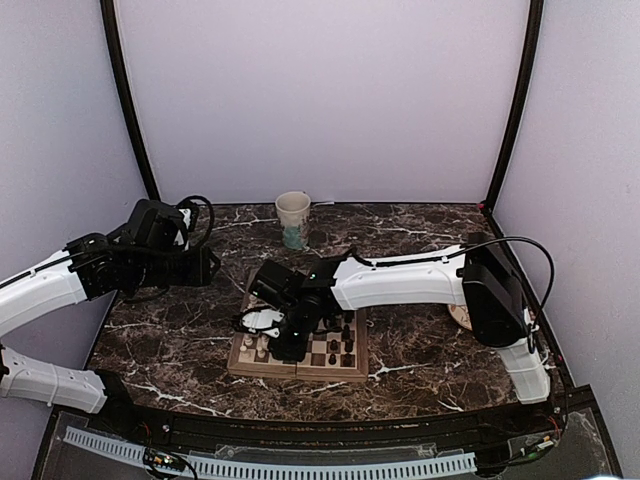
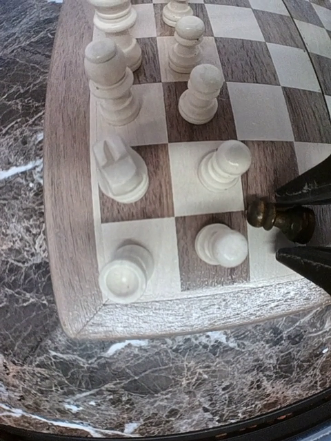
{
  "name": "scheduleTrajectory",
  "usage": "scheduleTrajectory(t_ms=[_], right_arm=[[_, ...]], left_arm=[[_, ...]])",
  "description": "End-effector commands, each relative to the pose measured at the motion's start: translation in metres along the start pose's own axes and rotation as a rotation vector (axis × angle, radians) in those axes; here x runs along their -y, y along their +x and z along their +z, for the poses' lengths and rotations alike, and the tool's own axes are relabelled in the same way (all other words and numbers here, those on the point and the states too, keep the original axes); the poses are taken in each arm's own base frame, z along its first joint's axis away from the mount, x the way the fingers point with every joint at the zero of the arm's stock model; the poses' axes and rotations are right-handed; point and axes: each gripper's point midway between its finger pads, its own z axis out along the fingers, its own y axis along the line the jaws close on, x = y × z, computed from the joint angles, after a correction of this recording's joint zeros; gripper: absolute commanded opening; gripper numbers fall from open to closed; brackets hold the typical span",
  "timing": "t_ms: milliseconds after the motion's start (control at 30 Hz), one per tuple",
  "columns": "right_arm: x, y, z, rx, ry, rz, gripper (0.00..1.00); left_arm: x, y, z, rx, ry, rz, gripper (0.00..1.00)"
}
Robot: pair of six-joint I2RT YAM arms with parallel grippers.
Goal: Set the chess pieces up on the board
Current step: Pick up the pawn from the chessboard, then pass from the right arm to the left
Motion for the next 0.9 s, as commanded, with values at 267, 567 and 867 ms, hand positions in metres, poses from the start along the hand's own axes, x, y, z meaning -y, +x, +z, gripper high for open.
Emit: scheduleTrajectory(t_ms=[267, 567, 867], right_arm=[[0.012, 0.005, -0.022, 0.018, 0.001, 0.02, 0.1], [0.034, -0.019, -0.148, 0.331, -0.048, -0.032, 0.09], [0.089, 0.002, -0.206, 0.468, 0.07, 0.001, 0.1]], left_arm=[[0.008, 0.005, 0.007, -0.012, 0.045, 0.002, 0.44], [0.059, -0.001, 0.03, -0.06, 0.276, -0.029, 0.44], [0.138, -0.039, 0.01, 0.021, 0.714, -0.072, 0.41]])
